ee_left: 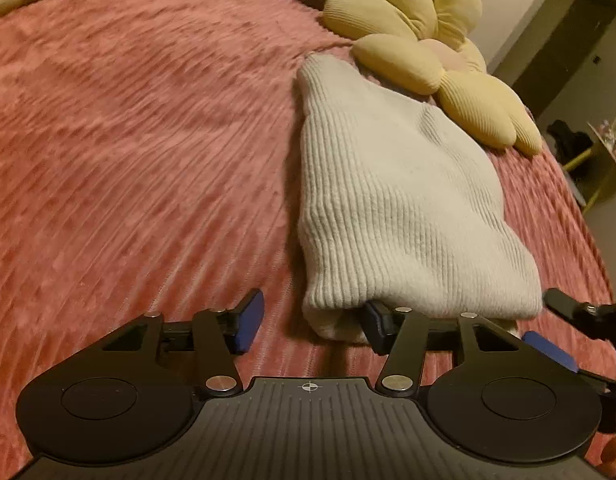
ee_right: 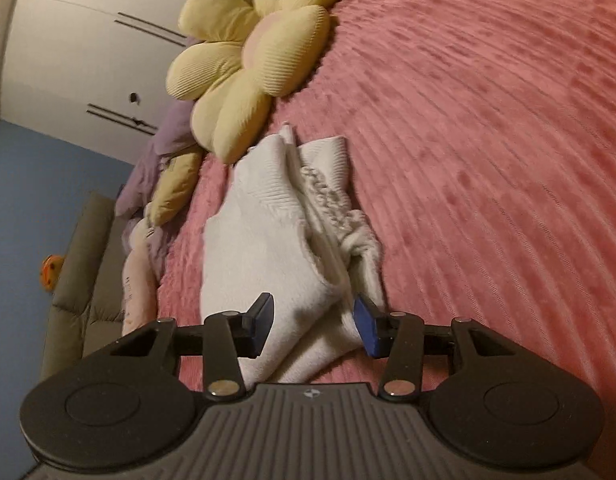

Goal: Fold small clothes

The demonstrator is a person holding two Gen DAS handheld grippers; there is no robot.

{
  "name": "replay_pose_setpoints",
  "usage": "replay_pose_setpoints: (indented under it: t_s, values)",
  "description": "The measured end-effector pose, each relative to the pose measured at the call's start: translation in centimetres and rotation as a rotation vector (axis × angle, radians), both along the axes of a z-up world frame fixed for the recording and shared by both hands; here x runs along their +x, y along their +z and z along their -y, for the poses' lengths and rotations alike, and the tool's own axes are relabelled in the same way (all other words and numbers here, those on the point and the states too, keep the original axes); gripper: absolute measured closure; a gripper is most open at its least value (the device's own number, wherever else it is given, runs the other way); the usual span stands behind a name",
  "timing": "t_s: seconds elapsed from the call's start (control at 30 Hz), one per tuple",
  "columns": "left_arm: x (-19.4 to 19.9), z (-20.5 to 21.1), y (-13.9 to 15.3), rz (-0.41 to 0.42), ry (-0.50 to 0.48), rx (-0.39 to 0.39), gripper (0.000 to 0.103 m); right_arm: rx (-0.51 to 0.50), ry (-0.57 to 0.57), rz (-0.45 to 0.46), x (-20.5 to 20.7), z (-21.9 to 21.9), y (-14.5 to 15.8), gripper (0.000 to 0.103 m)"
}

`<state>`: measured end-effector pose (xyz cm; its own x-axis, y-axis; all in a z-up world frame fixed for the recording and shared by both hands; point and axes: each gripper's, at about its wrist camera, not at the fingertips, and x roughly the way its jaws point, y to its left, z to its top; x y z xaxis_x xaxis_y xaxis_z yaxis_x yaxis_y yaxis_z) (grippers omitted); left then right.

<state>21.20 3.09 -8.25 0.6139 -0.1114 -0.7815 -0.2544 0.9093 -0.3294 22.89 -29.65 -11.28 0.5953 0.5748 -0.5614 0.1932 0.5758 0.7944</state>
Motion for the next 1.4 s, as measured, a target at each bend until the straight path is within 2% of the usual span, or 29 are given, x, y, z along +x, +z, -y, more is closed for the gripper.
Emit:
replay_pose_setpoints:
  t_s: [0.13,0.2,0.3,0.33,0.37,0.4,0.43,0.47,0.53,0.57,0.7,0.77,0.83,0.9,0.97,1.0,1.03,1.07,1.1,1.13,1.17,1.23,1.3,1.37,1.4]
  values:
    - [-0.2,0.2,-0.1,0.003,0.011,0.013,0.047,0.04,-0.009,0.026,-0.2,0.1,0.5,0.058]
    - [-0.1,0.4,-0.2,0.006,0.017,0.013,0.043,0.051,-0.003,0.001,0.3,-0.3,0.0,0.058]
    - [0.2,0.7,-0.3,0.008,0.001,0.032,0.046,0.077,-0.001,-0.044,1.3,-1.1,-1.5,0.059]
    - [0.3,0.7,-0.2,0.005,-0.003,0.034,0.052,0.094,-0.012,-0.052,1.7,-1.2,-2.1,0.062]
    - [0.3,0.5,-0.1,0.011,-0.003,0.023,0.059,0.11,-0.025,-0.057,1.9,-1.3,-2.5,0.07]
    - [0.3,0.2,-0.1,0.019,-0.005,0.004,0.073,0.119,-0.035,-0.055,2.1,-1.4,-2.6,0.075]
    - [0.3,-0.1,-0.1,0.021,-0.006,-0.026,0.086,0.122,-0.035,-0.041,2.3,-1.6,-2.5,0.087]
    - [0.2,-0.4,0.0,0.02,0.001,-0.057,0.087,0.114,-0.025,-0.027,2.5,-1.9,-2.3,0.093]
    - [-0.3,-1.0,0.4,0.039,0.014,-0.092,0.09,0.051,-0.001,0.01,2.5,-2.7,-1.2,0.095]
    - [-0.6,-1.3,0.7,0.052,0.009,-0.09,0.09,0.02,0.014,0.039,2.2,-3.0,-0.5,0.095]
    - [-1.8,-2.4,1.0,0.06,0.01,-0.098,0.091,-0.002,0.048,0.126,0.7,-3.3,1.1,0.096]
    - [-2.1,-2.9,0.7,0.016,0.017,-0.099,0.091,-0.083,0.055,0.105,0.2,-3.3,0.4,0.096]
    - [-2.4,-3.5,0.6,-0.03,0.016,-0.061,0.091,-0.203,0.063,0.044,0.4,-3.2,-1.3,0.098]
    - [-3.0,-4.1,1.5,-0.012,0.036,-0.039,0.091,-0.18,0.076,0.055,0.5,-2.5,-1.2,0.095]
    - [-2.9,-4.3,3.2,0.042,0.043,-0.024,0.087,-0.244,0.083,0.11,0.3,-2.3,1.0,0.082]
    - [-2.5,-4.1,4.0,0.073,0.042,-0.014,0.081,-0.317,0.079,0.156,0.1,-2.5,2.4,0.08]
    - [-1.8,-3.6,4.6,0.101,0.033,0.002,0.067,-0.387,0.071,0.201,-0.1,-2.8,3.6,0.08]
    - [-1.0,-3.1,4.9,0.117,0.024,0.017,0.06,-0.445,0.07,0.243,-0.1,-3.2,4.6,0.08]
    - [-0.1,-2.4,5.2,0.13,0.017,0.029,0.046,-0.478,0.083,0.279,0.1,-3.9,5.4,0.08]
    - [1.1,-1.6,5.1,0.137,0.007,0.034,0.038,-0.491,0.12,0.304,0.6,-5.0,6.0,0.08]
    - [2.1,-1.0,4.9,0.137,0.003,0.038,0.038,-0.498,0.158,0.316,1.2,-5.9,6.3,0.08]
    - [4.2,0.4,3.8,0.091,-0.004,0.097,0.038,-0.553,0.242,0.372,2.1,-8.4,6.5,0.08]
    - [5.3,1.2,2.6,0.031,-0.013,0.148,0.036,-0.673,0.306,0.398,3.0,-10.8,5.9,0.08]
    - [5.3,1.4,1.7,0.022,-0.017,0.164,0.033,-0.766,0.355,0.389,3.8,-12.2,4.6,0.08]
    - [5.2,1.6,1.4,0.019,-0.02,0.181,0.027,-0.815,0.379,0.378,3.9,-12.5,3.7,0.08]
